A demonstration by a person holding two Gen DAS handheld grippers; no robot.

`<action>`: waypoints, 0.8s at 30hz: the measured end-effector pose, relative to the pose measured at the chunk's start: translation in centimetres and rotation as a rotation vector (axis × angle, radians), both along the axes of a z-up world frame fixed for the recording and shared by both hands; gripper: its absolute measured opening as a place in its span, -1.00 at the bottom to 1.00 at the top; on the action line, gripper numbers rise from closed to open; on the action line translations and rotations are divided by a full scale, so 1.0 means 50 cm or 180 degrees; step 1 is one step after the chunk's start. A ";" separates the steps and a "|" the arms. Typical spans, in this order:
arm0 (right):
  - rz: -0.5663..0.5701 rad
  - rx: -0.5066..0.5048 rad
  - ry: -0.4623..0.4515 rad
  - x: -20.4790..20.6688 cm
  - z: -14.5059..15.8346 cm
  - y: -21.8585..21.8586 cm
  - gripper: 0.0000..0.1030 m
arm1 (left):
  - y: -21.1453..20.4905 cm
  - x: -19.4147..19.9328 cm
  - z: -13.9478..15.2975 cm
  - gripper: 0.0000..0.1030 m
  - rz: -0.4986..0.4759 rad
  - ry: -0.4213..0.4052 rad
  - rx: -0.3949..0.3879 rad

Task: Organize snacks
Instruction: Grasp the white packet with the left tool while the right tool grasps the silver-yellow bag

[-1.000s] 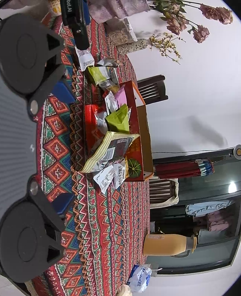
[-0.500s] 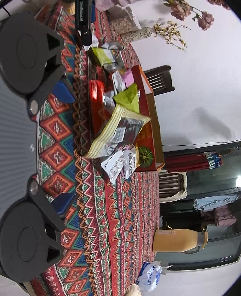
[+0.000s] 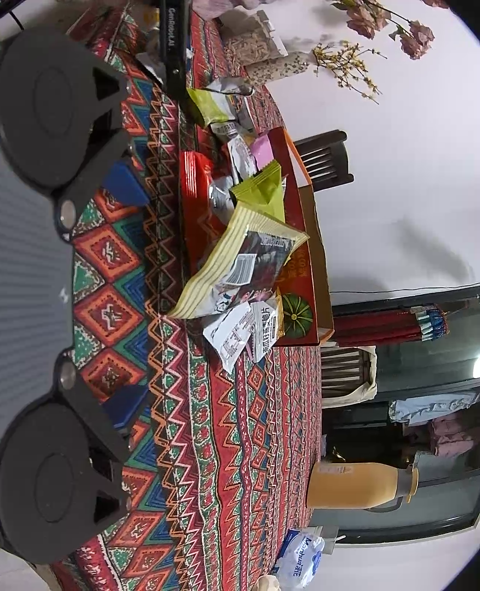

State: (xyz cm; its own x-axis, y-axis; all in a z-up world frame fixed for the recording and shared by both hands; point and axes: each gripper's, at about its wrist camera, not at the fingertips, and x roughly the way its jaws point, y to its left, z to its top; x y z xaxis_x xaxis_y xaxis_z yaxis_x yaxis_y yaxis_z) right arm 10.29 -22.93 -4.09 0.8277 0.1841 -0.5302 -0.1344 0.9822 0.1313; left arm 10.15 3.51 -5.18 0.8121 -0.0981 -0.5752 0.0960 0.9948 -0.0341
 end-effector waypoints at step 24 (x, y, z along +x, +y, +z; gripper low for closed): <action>0.0020 0.0021 -0.0126 -0.036 0.018 0.000 0.98 | -0.040 -0.068 0.020 0.00 0.0111 -0.0290 -0.0039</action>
State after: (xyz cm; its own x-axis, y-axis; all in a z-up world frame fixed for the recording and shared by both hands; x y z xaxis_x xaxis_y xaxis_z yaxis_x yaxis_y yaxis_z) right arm 8.48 -22.92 -3.17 0.8468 0.1928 -0.4957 -0.1457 0.9804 0.1323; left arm 6.77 1.51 -4.19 0.8641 -0.0754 -0.4976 0.0645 0.9972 -0.0390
